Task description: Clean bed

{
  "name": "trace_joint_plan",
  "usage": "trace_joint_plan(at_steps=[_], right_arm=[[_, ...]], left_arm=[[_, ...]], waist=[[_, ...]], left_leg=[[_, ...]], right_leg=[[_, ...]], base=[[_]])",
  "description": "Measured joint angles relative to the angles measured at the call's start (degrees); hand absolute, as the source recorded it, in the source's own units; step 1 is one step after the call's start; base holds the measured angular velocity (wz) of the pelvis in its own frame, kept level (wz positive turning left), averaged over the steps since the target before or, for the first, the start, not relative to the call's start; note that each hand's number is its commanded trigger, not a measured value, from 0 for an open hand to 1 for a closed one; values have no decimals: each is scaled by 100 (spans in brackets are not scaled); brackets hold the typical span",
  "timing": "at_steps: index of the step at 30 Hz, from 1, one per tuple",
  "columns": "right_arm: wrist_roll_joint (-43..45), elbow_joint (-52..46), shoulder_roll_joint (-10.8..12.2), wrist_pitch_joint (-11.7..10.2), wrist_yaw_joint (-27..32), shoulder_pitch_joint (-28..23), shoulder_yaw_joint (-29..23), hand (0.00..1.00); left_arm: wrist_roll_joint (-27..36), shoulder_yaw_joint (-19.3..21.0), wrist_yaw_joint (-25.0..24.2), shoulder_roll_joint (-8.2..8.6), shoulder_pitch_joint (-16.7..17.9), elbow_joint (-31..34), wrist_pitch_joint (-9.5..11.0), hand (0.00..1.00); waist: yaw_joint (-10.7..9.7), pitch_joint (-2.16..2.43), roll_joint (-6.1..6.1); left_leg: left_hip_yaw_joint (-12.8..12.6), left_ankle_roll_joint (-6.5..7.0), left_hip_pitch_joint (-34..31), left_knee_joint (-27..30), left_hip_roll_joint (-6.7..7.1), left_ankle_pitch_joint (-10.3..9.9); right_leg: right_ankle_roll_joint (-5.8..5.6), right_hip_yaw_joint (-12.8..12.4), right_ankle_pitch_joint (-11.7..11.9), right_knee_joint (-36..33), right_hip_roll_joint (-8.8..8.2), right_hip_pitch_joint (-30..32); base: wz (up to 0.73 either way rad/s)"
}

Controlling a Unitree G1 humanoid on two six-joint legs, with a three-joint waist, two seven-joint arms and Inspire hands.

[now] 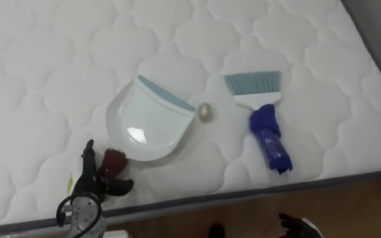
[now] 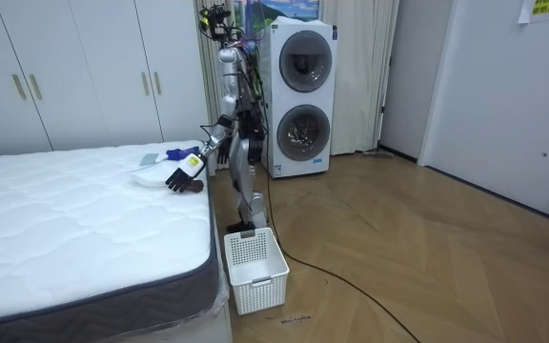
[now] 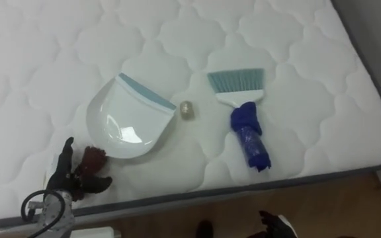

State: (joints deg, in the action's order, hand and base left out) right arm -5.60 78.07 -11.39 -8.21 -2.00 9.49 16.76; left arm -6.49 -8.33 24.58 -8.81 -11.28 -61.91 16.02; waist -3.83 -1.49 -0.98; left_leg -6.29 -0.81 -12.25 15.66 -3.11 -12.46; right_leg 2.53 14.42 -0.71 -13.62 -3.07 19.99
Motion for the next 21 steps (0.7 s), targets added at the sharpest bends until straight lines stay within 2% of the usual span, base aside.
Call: trace_joint_plan(at_steps=[5,10,21], right_arm=[[-79,2,19,-2,1,-25,0,0],[-77,1,41,-59,-16,-40,0,0],[-93,-8,63,-47,-55,-31,-5,0]], left_arm=[[-1,-13,24,-25,0,7,85,0],[2,-43,108,-58,0,7,199,0],[-43,-86,138,-10,-27,-202,151,0]], waist=[[73,-10,-71],[99,-54,-163],[115,-53,-137]], left_leg=[[0,0,-7,3,0,0],[0,0,-19,-2,0,-1],[-36,0,-126,31,-25,-2]], right_leg=[[-4,0,-8,4,-2,1],[-10,-8,-22,16,1,4],[-8,-5,-41,18,11,81]], base=[[2],[0],[0]])
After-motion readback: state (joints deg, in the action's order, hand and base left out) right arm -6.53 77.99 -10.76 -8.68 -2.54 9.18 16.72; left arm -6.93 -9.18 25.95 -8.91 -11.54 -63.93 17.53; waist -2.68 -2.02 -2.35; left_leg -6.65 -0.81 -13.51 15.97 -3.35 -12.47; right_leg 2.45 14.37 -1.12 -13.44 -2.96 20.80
